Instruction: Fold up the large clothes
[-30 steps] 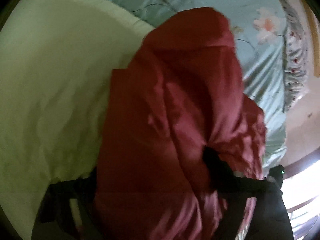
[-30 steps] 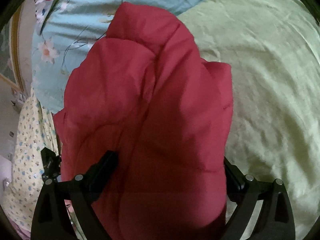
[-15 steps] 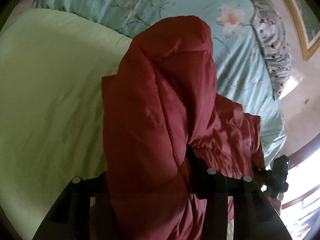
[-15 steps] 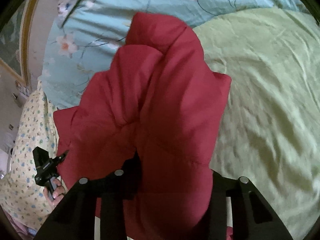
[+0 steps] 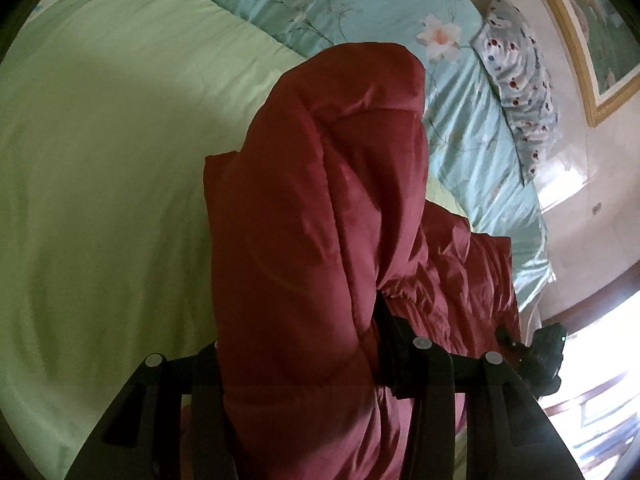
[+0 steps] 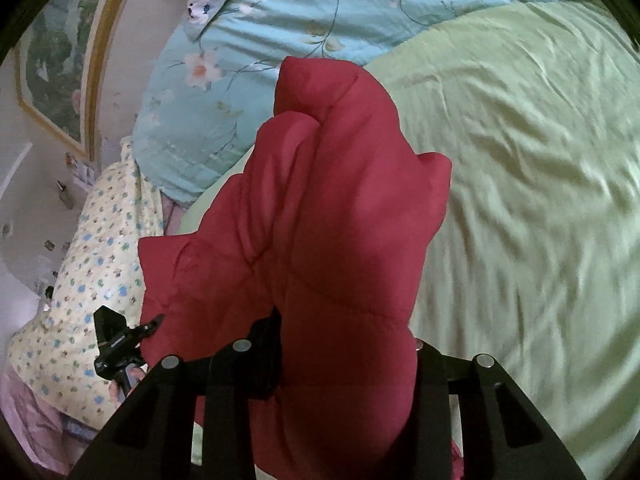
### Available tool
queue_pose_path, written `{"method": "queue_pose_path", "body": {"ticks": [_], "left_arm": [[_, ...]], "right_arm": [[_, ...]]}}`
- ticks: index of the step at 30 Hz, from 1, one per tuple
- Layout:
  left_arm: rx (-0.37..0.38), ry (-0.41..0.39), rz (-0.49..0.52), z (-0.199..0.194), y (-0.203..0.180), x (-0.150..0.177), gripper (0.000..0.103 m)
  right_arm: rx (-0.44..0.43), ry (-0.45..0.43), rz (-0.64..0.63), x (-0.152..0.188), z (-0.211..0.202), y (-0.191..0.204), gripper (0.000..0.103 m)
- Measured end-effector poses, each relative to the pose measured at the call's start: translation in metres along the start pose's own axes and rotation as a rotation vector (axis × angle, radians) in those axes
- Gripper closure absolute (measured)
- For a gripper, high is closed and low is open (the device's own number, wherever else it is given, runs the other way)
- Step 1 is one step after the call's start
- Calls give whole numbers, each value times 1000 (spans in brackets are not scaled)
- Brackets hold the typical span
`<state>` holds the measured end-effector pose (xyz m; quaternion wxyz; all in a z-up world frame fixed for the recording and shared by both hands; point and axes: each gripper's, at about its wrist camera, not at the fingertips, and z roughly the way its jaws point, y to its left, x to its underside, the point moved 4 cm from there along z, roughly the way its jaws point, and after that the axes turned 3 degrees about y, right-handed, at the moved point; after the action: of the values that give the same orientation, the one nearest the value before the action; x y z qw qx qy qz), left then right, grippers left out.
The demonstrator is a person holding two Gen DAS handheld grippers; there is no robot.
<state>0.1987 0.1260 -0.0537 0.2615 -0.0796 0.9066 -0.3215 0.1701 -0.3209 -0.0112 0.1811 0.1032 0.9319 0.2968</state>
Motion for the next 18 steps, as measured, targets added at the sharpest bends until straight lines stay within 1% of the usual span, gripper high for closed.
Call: {"method": "queue_pose_path", "body": {"ticks": [3, 5, 7, 9, 12, 13, 14, 15, 16, 17, 18], "left_arm": [[-17, 11, 29, -22, 3, 16, 59], [-25, 8, 33, -31, 9, 21, 57], [-70, -1, 37, -34, 13, 28, 55], [-132, -16, 42, -32, 13, 32, 51], [-201, -51, 54, -34, 7, 38, 44], [-232, -66, 63, -35, 4, 38, 40], [-268, -83, 78, -36, 0, 39, 31], [-321, -102, 91, -37, -3, 40, 25], [-365, -118, 96, -38, -6, 40, 17], [-395, -133, 96, -45, -3, 44, 14], [-417, -145, 88, -48, -5, 45, 14]], "right_arm": [[-28, -2, 19, 16, -8, -6, 67], [-29, 1, 7, 20, -9, -4, 66], [-25, 1, 6, 20, -8, -3, 65], [-2, -2, 7, 17, -3, -5, 61], [44, -10, 12, 16, 3, -11, 49], [57, -15, 17, 17, 4, -13, 45], [76, -19, 18, 17, 5, -14, 39], [102, -31, 20, 16, 5, -15, 36], [120, -42, 20, 16, 4, -16, 31], [141, -54, 20, 15, 2, -17, 27], [150, -62, 21, 15, 1, -18, 26]]}}
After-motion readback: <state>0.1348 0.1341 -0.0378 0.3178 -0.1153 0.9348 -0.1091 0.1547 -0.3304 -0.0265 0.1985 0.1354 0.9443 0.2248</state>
